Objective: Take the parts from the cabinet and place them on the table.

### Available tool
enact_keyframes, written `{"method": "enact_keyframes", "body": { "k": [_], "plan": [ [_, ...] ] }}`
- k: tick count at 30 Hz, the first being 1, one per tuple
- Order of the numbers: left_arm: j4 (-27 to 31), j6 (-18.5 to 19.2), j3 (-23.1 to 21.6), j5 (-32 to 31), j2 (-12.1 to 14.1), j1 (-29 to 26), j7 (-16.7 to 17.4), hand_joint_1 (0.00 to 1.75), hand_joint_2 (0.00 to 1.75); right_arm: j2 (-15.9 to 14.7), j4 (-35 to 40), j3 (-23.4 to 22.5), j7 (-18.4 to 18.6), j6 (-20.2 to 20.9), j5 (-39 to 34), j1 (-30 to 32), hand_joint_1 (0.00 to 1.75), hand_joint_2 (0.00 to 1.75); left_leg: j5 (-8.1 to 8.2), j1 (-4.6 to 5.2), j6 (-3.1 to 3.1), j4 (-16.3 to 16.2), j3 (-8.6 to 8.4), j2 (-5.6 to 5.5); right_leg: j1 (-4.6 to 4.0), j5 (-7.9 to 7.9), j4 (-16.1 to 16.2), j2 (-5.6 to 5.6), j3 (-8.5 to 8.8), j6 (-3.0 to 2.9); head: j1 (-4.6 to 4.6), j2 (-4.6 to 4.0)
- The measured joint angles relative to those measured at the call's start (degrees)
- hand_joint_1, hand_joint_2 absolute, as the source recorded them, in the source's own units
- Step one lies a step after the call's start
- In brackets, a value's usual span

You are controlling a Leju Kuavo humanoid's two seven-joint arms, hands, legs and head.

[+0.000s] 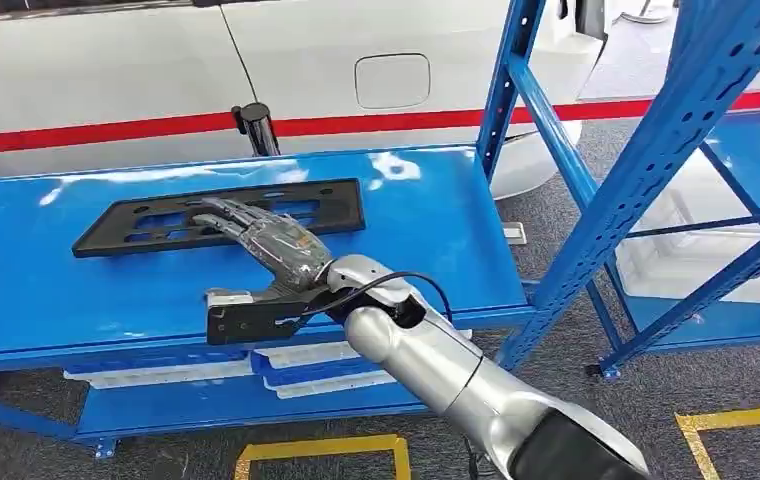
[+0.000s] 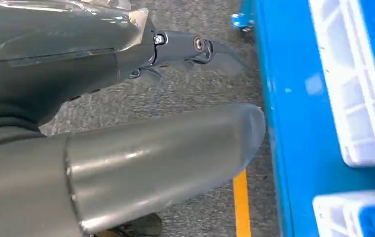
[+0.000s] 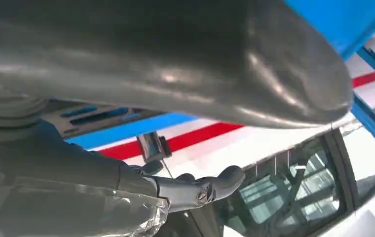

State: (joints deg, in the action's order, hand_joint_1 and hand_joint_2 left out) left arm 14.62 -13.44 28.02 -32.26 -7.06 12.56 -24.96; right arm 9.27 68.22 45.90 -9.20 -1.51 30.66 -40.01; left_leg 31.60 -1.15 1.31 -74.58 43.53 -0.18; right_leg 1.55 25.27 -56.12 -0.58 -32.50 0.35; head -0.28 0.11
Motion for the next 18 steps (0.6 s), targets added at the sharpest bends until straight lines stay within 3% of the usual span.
{"method": "enact_keyframes", "body": {
  "k": [1,3,4,5,8,9,10,11,13,14,15,16,18],
  "plan": [
    [0.0,0.0,0.0,0.0,0.0,0.0,0.1,0.0,0.0,0.0,0.0,0.0,0.1,0.1,0.1,0.1,0.0,0.0,-1.9,-0.19,0.1,2.7,-1.17,0.08,0.06,0.02,0.0,-0.12,0.02,0.0,0.02,0.0],
    [0.0,-0.1,-0.2,-0.1,0.1,0.1,0.2,0.0,0.0,0.1,0.0,-0.1,0.3,0.3,0.4,0.1,0.0,0.0,-7.15,-0.43,0.1,13.7,-6.8,0.75,0.2,0.18,0.0,-0.29,0.2,0.2,0.02,0.0],
    [0.0,-0.1,-0.4,-0.2,0.0,0.1,0.2,0.0,0.0,0.2,0.0,-0.1,0.3,0.3,0.5,0.1,0.0,0.0,-7.49,-0.48,0.22,17.8,-8.88,2.09,-0.06,0.29,0.0,-0.32,0.29,0.42,0.04,0.0],
    [0.0,0.0,-0.5,-0.2,-0.2,0.3,0.3,0.0,0.0,0.1,0.0,-0.2,0.4,0.3,0.6,0.1,0.0,0.0,-7.24,0.02,-0.27,18.1,-9.39,1.64,-0.71,0.4,-0.1,-0.4,0.06,0.69,-0.02,0.0],
    [0.0,0.0,-0.9,-0.2,-0.3,0.2,0.3,0.0,0.0,0.1,0.0,-0.3,0.5,0.4,0.7,0.3,0.0,0.0,-7.29,0.52,-1.38,17.8,-9.0,0.87,-0.61,0.19,0.3,-0.94,0.18,1.54,-0.17,0.0],
    [0.0,0.0,-1.0,-0.3,-0.3,0.3,0.4,0.0,0.0,0.1,0.2,-0.3,0.5,0.4,0.7,0.4,0.0,0.0,-7.74,0.3,-2.06,18.5,-9.34,0.71,-0.73,0.57,0.0,-0.89,0.17,2.09,-0.24,0.0],
    [0.0,0.0,-1.2,-0.3,-0.4,0.3,0.4,0.0,0.0,0.0,0.2,-0.4,0.5,0.4,0.8,0.4,0.0,0.0,-7.88,0.27,-2.41,18.7,-9.53,0.64,-0.52,1.46,-1.4,-0.5,-0.69,2.0,-0.22,0.0],
    [0.0,0.0,-1.3,-0.3,-0.3,0.4,0.4,0.0,0.0,0.0,0.3,-0.5,0.5,0.4,0.9,0.4,0.0,0.0,-7.88,0.33,-3.0,18.7,-9.49,0.45,-0.59,3.44,-5.3,-0.18,-2.36,1.36,-0.24,0.0],
    [0.0,0.0,-1.4,-0.3,-0.4,0.4,0.4,0.0,0.0,-0.2,0.3,-0.6,0.6,0.5,1.2,0.8,0.0,0.0,-7.82,0.53,-3.26,18.7,-9.44,-0.06,-0.65,7.47,-15.7,0.07,-7.48,0.61,-0.26,0.0],
    [0.0,0.0,-1.4,-0.3,-0.4,0.3,0.4,0.0,0.0,-0.4,0.3,-0.6,0.6,0.7,1.2,1.1,0.0,0.0,-7.82,0.61,-3.28,18.6,-9.45,-0.31,-0.76,8.38,-19.4,0.24,-9.37,0.66,-0.26,0.0],
    [0.0,0.0,-1.4,-0.3,-0.5,0.2,0.4,0.0,0.0,-0.5,0.3,-0.6,0.7,0.8,1.3,1.3,0.0,0.0,-7.82,0.7,-3.28,18.6,-9.47,-0.6,-0.85,8.16,-20.1,0.33,-9.94,0.97,-0.26,0.0],
    [0.0,0.0,-1.4,-0.3,-0.5,0.2,0.4,0.0,0.0,-0.5,0.3,-0.6,0.8,0.8,1.3,1.4,0.0,0.0,-7.82,0.79,-3.28,18.6,-9.5,-0.97,-0.96,6.96,-17.9,0.36,-8.95,1.27,-0.26,0.0],
    [0.0,0.0,-1.4,-0.3,-0.5,0.3,0.4,0.0,0.0,-0.5,0.4,-0.7,0.8,0.8,1.6,1.4,0.0,0.0,-7.81,0.98,-3.26,18.5,-9.62,-1.54,-1.04,2.87,-7.8,0.57,-3.96,1.73,-0.26,0.0]
  ]
}}
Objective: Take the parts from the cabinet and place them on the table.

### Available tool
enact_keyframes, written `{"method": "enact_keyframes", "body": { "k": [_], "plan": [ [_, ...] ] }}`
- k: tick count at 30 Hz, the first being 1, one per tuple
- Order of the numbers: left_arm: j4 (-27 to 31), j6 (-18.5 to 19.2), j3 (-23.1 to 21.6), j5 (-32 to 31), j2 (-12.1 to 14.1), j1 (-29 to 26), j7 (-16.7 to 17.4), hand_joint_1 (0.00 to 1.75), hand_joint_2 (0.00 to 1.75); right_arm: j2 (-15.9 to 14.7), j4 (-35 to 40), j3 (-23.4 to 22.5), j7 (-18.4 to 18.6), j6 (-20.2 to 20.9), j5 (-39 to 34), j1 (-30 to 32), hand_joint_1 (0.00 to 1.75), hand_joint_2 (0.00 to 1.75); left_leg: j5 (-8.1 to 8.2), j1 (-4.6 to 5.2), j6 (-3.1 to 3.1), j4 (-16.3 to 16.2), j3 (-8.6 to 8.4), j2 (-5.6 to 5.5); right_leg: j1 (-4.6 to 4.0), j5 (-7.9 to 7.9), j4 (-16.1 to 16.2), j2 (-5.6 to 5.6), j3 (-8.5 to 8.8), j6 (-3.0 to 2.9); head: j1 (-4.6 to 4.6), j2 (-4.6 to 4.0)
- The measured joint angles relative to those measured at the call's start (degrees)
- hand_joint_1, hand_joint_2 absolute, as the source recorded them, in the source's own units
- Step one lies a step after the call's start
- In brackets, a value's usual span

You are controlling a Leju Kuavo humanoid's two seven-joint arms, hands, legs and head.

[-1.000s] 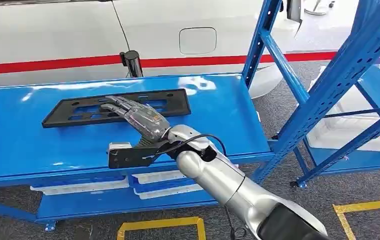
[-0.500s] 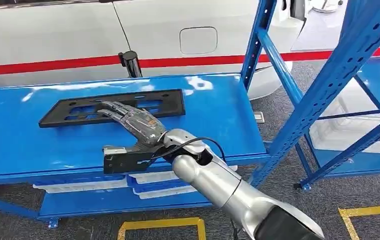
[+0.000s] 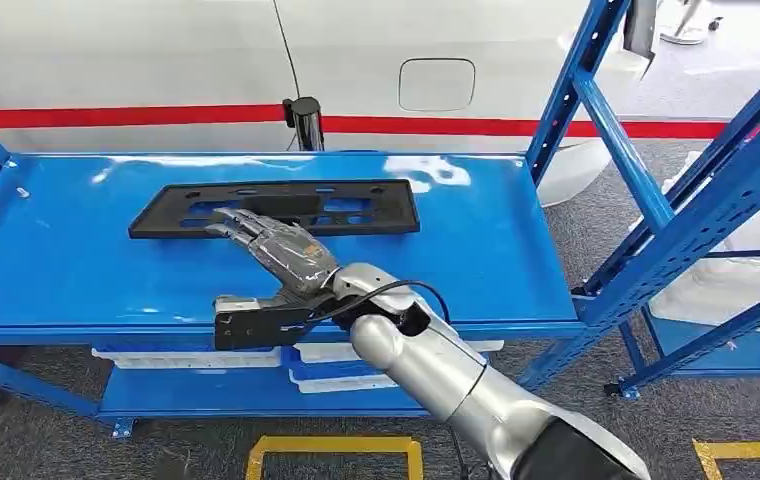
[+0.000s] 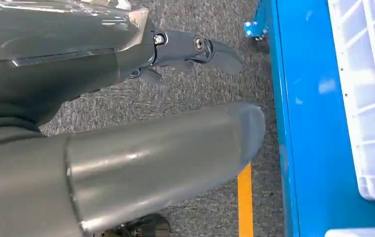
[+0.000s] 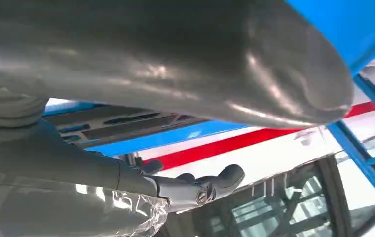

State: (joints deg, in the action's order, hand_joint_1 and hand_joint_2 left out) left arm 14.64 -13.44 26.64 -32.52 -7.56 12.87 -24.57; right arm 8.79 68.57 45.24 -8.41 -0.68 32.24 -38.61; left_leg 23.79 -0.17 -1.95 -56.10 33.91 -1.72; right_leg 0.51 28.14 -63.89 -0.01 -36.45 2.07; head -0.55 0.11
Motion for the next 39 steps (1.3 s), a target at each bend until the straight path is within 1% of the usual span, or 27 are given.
{"method": "enact_keyframes", "body": {
  "k": [1,2,3,5,6,7,8,9,10,11,12,13,14,15,16,17,18,19,20,22,23,24,26,28,34,39],
  "plan": [
    [0.0,0.0,0.0,0.0,-0.1,0.0,0.0,0.0,0.0,0.0,0.1,0.0,0.0,0.0,0.2,-0.1,0.0,0.0,0.07,0.01,0.11,-0.1,0.03,-0.27,0.01,-1.76,5.4,0.47,2.71,-0.17,0.0,0.0],
    [0.0,0.0,0.0,0.0,-0.1,0.1,0.0,0.0,0.0,0.0,0.1,-0.1,0.0,0.1,0.2,-0.1,0.0,0.0,0.29,0.52,0.43,-0.6,0.31,-0.53,-0.12,-2.14,7.2,0.76,3.66,-0.58,0.02,0.0],
    [0.0,0.0,0.0,0.0,-0.1,0.0,0.1,0.0,0.0,0.1,0.1,-0.1,0.0,0.2,0.2,-0.1,0.0,0.0,0.35,0.39,0.58,-0.6,0.41,-0.56,-0.03,-2.3,7.2,0.52,3.48,-0.79,0.02,0.0],
    [0.0,0.0,0.0,0.0,-0.1,0.0,0.2,0.0,0.0,0.2,0.1,-0.1,0.0,0.2,0.2,0.0,0.0,0.0,0.25,0.08,1.14,-0.4,0.41,-0.57,-0.2,-2.38,7.1,0.51,3.49,-1.14,0.04,0.0],
    [0.0,0.0,0.0,0.0,0.0,0.0,0.2,0.0,0.0,0.3,0.2,-0.1,0.0,0.2,0.2,0.0,0.0,0.0,0.43,0.04,1.49,-0.6,0.48,-0.58,0.31,-2.74,7.4,0.41,3.64,-1.68,0.02,0.0],
    [0.0,0.0,0.0,0.0,0.1,0.0,0.2,0.0,0.0,0.5,0.2,-0.1,0.0,0.2,0.2,0.0,0.0,0.0,1.19,-0.17,1.85,-1.4,1.09,0.1,0.57,-2.86,7.6,0.34,3.78,-1.85,0.07,0.0],
    [0.0,0.0,0.0,0.0,0.1,0.1,0.2,0.0,0.0,0.7,0.2,-0.1,0.0,0.2,0.2,-0.1,0.0,0.0,3.16,-0.24,2.31,-4.2,2.16,0.78,0.6,-2.86,7.6,0.31,3.83,-2.24,0.22,0.0],
    [0.0,0.0,0.0,0.0,0.2,0.1,0.2,0.0,0.0,0.8,0.2,-0.1,0.0,0.2,0.2,0.0,0.0,0.0,5.16,-0.48,2.7,-8.1,3.97,1.04,0.58,-2.81,7.6,0.28,3.84,-2.28,0.2,0.0],
    [0.0,0.0,0.0,0.0,0.2,0.1,0.2,0.0,0.0,0.8,0.1,0.0,0.0,0.3,0.3,0.1,0.0,0.0,7.47,-0.63,3.07,-13.4,6.56,1.3,0.54,-2.8,7.5,0.21,3.77,-2.29,0.22,0.0],
    [0.0,0.0,0.0,0.0,0.2,0.0,0.2,0.0,0.0,0.8,0.1,0.0,0.0,0.4,0.4,0.2,0.0,0.0,8.75,-0.74,3.34,-17.4,8.64,1.42,0.53,-2.79,7.5,0.13,3.74,-2.28,0.2,0.0],
    [0.0,0.0,0.0,0.0,0.2,0.0,0.2,0.0,0.0,0.8,0.1,0.0,0.0,0.4,0.5,0.4,0.0,1.75,8.69,-0.86,3.46,-18.9,9.52,1.48,0.53,-2.77,7.5,0.09,3.74,-2.28,0.22,0.0],
    [0.0,0.0,0.0,0.0,0.2,-0.1,0.2,0.0,0.0,0.8,0.0,0.1,0.0,0.3,1.0,0.5,0.0,1.75,7.25,-1.05,3.54,-17.5,9.09,1.54,0.54,-2.74,7.5,0.08,3.77,-2.3,0.2,0.0],
    [0.0,0.0,0.0,0.0,0.3,0.0,0.2,0.0,0.0,0.8,-0.1,0.1,0.0,0.0,1.6,0.4,0.0,1.75,4.78,-1.19,3.53,-13.6,7.29,1.61,0.55,-2.72,7.5,0.08,3.83,-2.29,0.22,0.0],
    [0.0,0.0,0.0,0.1,0.4,0.1,0.2,0.0,0.0,0.9,-0.2,0.1,0.1,-0.5,2.4,0.3,0.0,1.75,2.13,-1.34,3.5,-8.3,4.66,1.7,0.59,-2.61,7.5,0.09,3.93,-2.18,0.2,0.0],
    [0.0,0.0,0.0,0.2,0.4,0.1,0.2,0.0,0.0,1.0,-0.4,0.0,0.4,-1.5,3.4,0.1,0.0,1.75,-0.11,-1.43,3.39,-2.6,1.72,2.07,0.62,-2.54,7.5,0.11,4.07,-2.07,0.2,0.0],
    [0.0,0.0,0.0,0.2,0.3,0.2,0.2,0.0,0.0,1.1,-0.8,0.0,0.7,-2.6,4.6,-0.2,0.0,1.75,1.04,-1.11,3.3,-0.9,0.79,2.31,0.09,-2.43,7.5,0.1,3.98,-1.78,0.2,0.0],
    [0.0,-0.1,0.0,0.2,0.3,0.2,0.1,0.0,0.0,1.1,-1.7,-0.3,1.4,-4.0,5.9,-0.8,0.0,1.75,0.59,-0.94,2.68,-0.7,0.55,1.87,-0.12,-2.36,7.3,0.09,3.68,-1.61,0.09,0.0],
    [0.0,-0.1,0.0,0.2,0.1,0.1,0.0,0.0,0.0,1.1,-2.4,-0.6,1.8,-5.0,6.7,-1.0,0.0,1.75,0.41,-1.09,2.72,-0.6,0.64,1.89,-0.59,-2.15,7.0,0.08,3.66,-1.98,0.11,0.0],
    [0.0,-0.1,0.0,0.3,0.1,0.0,0.0,0.0,0.0,1.0,-3.4,-1.1,1.9,-5.8,7.1,-1.3,0.0,1.75,0.37,-0.82,2.64,-0.6,0.63,1.7,-0.46,-2.2,7.1,0.0,3.73,-1.92,0.06,0.0],
    [0.0,-0.1,0.0,0.4,0.2,-0.2,0.0,0.0,0.0,0.9,-4.6,-1.7,1.9,-6.1,7.5,-1.6,0.0,1.75,0.34,-0.22,2.46,-0.7,0.65,1.44,-0.49,-2.29,7.2,-0.32,3.7,-1.76,0.07,0.0],
    [0.0,-0.1,0.0,0.4,0.2,-0.1,0.0,0.0,0.0,1.0,-5.3,-1.9,1.9,-6.4,7.9,-1.8,0.0,1.75,0.34,0.03,2.13,-0.7,0.67,1.38,-0.32,-2.3,7.2,-0.38,3.7,-1.73,0.09,0.0],
    [0.0,-0.1,0.0,0.4,0.2,-0.1,0.0,0.0,0.0,1.0,-5.8,-2.0,2.5,-7.2,9.2,-2.1,0.0,1.75,0.35,0.16,1.98,-0.7,0.69,1.32,-0.2,-2.35,7.3,-0.42,3.71,-1.63,0.09,0.0],
    [0.0,-0.1,0.0,0.7,0.2,-0.2,0.1,0.0,0.0,1.0,-7.5,-2.3,4.9,-9.5,13.9,-3.0,0.0,1.75,0.32,0.26,1.65,-0.7,0.77,1.32,-0.11,-2.5,7.4,-0.42,3.71,-1.34,0.09,0.0],
    [0.0,-0.1,0.0,0.8,0.2,-0.2,0.2,0.0,0.0,1.0,-9.6,-2.7,6.6,-10.9,17.1,-4.1,0.0,1.75,0.25,0.33,1.47,-0.7,0.83,1.32,0.01,-2.62,7.6,-0.42,3.71,-0.83,0.09,0.0],
    [0.0,-0.1,-0.1,0.9,0.2,-0.6,0.4,0.0,0.0,1.0,-14.1,-5.0,8.5,-13.0,22.0,-5.7,0.0,1.75,0.11,0.46,1.25,-0.7,0.87,1.31,0.08,-2.72,7.6,-0.43,3.69,-0.67,0.09,0.0],
    [0.0,-0.1,-0.1,0.9,0.2,-0.7,0.4,0.0,0.0,1.0,-15.8,-5.8,8.6,-13.1,22.6,-6.1,0.0,1.75,0.09,0.43,1.21,-0.7,0.86,1.31,0.08,-2.75,7.6,-0.43,3.65,-0.62,0.09,0.0]
  ]
}}
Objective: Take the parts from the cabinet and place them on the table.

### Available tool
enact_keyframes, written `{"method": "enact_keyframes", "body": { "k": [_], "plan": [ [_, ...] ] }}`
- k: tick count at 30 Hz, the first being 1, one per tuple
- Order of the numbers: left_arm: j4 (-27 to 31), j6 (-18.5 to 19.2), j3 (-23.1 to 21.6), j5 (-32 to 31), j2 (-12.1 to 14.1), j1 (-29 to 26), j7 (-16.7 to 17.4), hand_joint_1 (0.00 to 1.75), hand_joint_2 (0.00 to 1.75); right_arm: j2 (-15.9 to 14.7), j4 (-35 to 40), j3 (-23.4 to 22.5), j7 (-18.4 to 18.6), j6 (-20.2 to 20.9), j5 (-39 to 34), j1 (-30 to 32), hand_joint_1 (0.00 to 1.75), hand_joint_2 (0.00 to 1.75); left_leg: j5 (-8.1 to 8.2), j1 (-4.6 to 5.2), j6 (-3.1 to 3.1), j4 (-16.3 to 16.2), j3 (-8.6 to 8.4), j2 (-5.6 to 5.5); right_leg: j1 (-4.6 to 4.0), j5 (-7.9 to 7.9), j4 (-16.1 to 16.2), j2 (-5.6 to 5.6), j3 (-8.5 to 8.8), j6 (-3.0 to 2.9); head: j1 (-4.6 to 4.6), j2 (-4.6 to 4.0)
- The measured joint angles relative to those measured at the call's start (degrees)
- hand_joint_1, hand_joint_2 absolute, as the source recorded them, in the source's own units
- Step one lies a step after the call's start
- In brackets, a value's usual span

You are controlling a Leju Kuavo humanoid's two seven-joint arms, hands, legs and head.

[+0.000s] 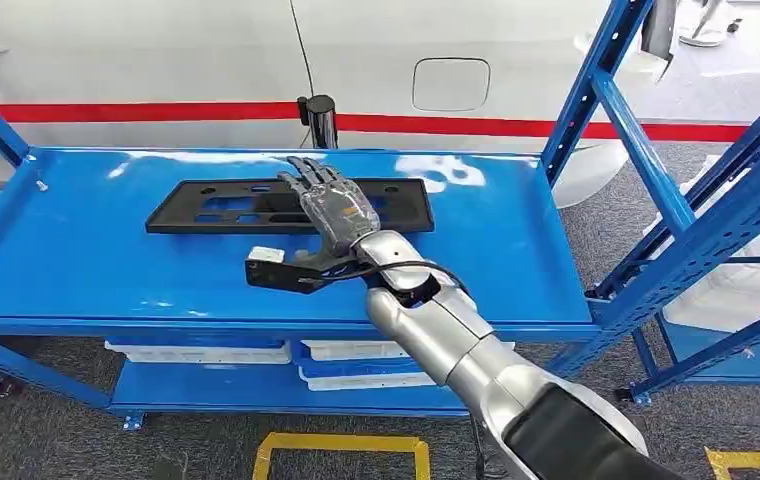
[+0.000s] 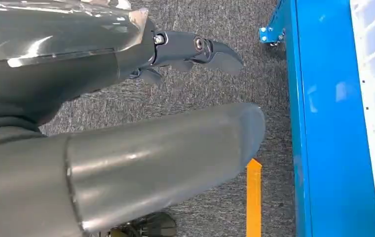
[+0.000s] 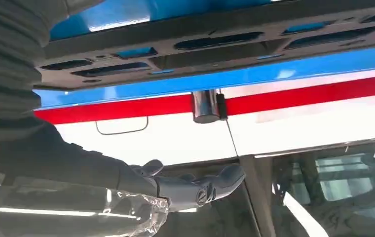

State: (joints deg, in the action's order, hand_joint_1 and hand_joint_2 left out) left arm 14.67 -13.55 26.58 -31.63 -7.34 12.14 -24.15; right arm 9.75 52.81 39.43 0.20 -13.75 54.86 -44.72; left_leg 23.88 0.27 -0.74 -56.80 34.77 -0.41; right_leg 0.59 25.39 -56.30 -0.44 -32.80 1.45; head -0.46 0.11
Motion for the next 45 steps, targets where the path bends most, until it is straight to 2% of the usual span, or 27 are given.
{"method": "enact_keyframes", "body": {
  "k": [12,18,26,41,45],
  "plan": [
    [0.0,0.1,-0.6,-0.1,-0.3,-0.2,0.0,0.0,0.0,1.1,-4.5,-0.9,2.6,0.5,10.4,-0.6,0.0,1.75,0.0,-0.32,0.01,0.0,0.0,0.0,-0.01,0.01,0.0,0.0,-0.1,-0.01,0.0,0.0],
    [0.0,0.1,-0.8,-0.1,-0.4,-0.3,0.2,0.0,0.0,2.1,-9.9,-1.4,3.8,-1.9,14.2,-0.5,0.0,1.75,0.0,-0.37,0.02,0.0,0.0,0.0,-0.02,0.01,0.0,0.01,-0.1,-0.02,0.0,0.0],
    [0.0,0.0,-0.8,-0.1,-0.4,-0.3,0.2,0.0,0.0,2.7,-13.9,-2.4,3.8,-3.0,14.9,-0.6,0.0,1.75,-0.01,-0.36,0.02,0.0,0.0,0.0,-0.02,0.01,0.0,0.01,-0.1,-0.02,0.0,0.0],
    [0.0,0.0,-0.8,-0.1,-0.4,-0.3,0.2,0.0,0.0,3.3,-15.6,-3.1,3.8,-3.3,15.1,-1.1,0.0,1.75,-0.01,-0.37,0.02,0.0,-0.05,0.0,-0.02,0.0,0.0,0.01,-0.07,-0.02,0.0,0.0],
    [0.0,0.1,-0.8,-0.1,-0.4,-0.3,0.2,0.0,0.0,3.4,-16.5,-3.9,4.1,-5.3,17.1,-1.1,0.0,1.75,-0.01,-0.37,0.02,0.0,-0.05,0.0,-0.02,0.0,0.0,0.0,-0.07,-0.02,0.0,0.0]
  ]
}}
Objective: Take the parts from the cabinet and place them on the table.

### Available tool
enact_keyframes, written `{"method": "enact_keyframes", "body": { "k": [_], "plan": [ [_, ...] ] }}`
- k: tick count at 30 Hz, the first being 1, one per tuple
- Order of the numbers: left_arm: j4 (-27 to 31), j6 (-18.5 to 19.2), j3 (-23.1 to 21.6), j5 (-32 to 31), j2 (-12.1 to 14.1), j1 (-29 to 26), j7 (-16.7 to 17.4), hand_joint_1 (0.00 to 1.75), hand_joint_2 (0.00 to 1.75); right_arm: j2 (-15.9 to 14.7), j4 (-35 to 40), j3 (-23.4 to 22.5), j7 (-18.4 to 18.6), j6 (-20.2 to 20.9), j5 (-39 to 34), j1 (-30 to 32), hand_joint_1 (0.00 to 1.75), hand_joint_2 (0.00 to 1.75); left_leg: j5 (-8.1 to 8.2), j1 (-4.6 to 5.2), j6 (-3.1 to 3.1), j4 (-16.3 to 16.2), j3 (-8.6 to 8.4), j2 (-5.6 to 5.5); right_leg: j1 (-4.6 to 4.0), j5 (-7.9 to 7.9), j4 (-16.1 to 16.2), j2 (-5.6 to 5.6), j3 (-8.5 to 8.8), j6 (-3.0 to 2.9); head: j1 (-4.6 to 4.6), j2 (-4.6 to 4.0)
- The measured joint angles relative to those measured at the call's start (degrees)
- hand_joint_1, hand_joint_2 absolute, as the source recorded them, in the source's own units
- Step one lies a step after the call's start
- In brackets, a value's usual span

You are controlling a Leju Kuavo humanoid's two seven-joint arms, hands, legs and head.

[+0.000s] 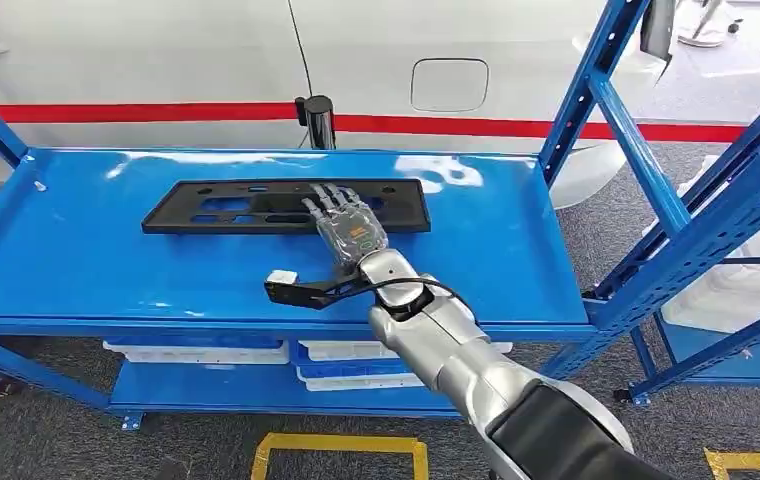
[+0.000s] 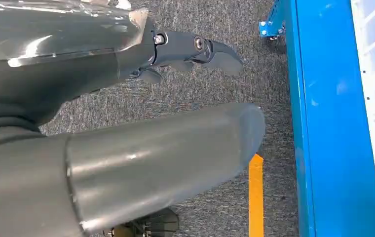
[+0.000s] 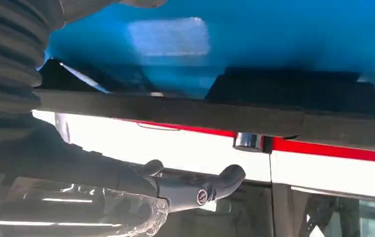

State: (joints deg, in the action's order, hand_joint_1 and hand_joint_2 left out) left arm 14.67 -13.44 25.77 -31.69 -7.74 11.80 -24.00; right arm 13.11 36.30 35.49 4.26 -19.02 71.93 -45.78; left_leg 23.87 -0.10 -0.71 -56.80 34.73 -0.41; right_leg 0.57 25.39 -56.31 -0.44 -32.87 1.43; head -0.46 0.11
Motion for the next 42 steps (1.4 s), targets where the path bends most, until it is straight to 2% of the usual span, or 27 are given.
{"method": "enact_keyframes", "body": {
  "k": [4,7,12,25,26,27,28,36,42],
  "plan": [
    [0.0,-0.1,0.0,0.1,0.0,-0.1,0.0,0.0,0.0,0.0,-1.6,-1.8,0.9,-3.3,2.4,0.0,0.0,1.75,0.0,0.0,0.0,0.0,0.0,0.0,0.0,0.0,0.0,0.0,0.0,0.0,0.0,0.0],
    [0.0,-0.1,0.0,0.1,0.0,-0.1,0.0,0.0,0.0,0.0,-2.6,-3.2,1.4,-4.3,3.9,-0.2,0.0,1.75,0.0,0.01,0.0,0.0,0.0,0.0,0.0,0.0,0.0,0.0,0.01,0.0,0.0,0.0],
    [0.0,-0.5,0.1,0.4,0.0,-0.4,-0.8,0.0,0.0,-0.1,-3.9,-5.9,3.7,-5.3,5.1,-0.5,0.0,1.75,0.0,0.01,0.0,0.0,-0.01,0.0,0.0,0.0,0.0,0.0,0.01,0.0,0.0,0.0],
    [0.3,-0.7,0.1,0.0,0.2,-0.6,-1.7,0.0,0.0,-2.5,-4.7,-14.1,5.1,-6.7,7.0,-0.8,0.0,1.75,0.0,0.01,0.0,0.0,-0.04,0.0,0.0,0.0,0.0,0.0,0.02,0.0,0.0,0.0],
    [0.3,-0.7,0.1,-0.1,0.2,-0.6,-1.7,0.0,0.0,-2.8,-4.6,-14.7,5.4,-6.8,7.3,-0.8,0.26,1.75,0.0,0.01,0.0,0.0,-0.04,0.0,0.0,0.0,0.0,0.0,0.02,0.0,0.0,0.0],
    [0.4,-0.7,0.1,-0.2,0.3,-0.6,-1.7,0.0,0.0,-3.1,-4.6,-15.3,5.5,-6.8,7.4,-0.8,1.52,1.75,0.0,0.01,0.0,0.0,-0.05,0.0,0.0,0.0,0.0,0.0,0.02,0.0,0.0,0.0],
    [0.5,-0.6,0.1,-0.4,0.3,-0.5,-1.7,0.0,0.0,-3.4,-4.6,-15.8,5.6,-6.8,7.5,-0.8,1.73,1.75,0.0,0.01,0.0,0.0,-0.05,0.0,0.0,0.0,0.0,0.0,0.02,0.0,0.0,0.0],
    [0.6,-0.3,0.0,-1.0,0.4,0.1,-1.2,0.0,0.0,-5.0,-3.4,-19.4,3.5,-6.9,8.3,0.4,1.75,1.75,0.0,0.01,0.0,0.0,-0.02,0.02,0.0,-0.02,0.0,0.0,0.01,0.01,0.0,0.0],
    [0.8,-0.3,0.0,-0.9,0.4,0.3,-1.2,0.0,0.0,-5.2,-2.0,-20.3,2.1,-7.5,9.0,0.6,1.75,1.75,0.0,0.0,0.0,0.0,-0.02,0.02,0.0,-0.01,0.0,0.01,0.0,0.01,0.0,0.0]
  ]
}}
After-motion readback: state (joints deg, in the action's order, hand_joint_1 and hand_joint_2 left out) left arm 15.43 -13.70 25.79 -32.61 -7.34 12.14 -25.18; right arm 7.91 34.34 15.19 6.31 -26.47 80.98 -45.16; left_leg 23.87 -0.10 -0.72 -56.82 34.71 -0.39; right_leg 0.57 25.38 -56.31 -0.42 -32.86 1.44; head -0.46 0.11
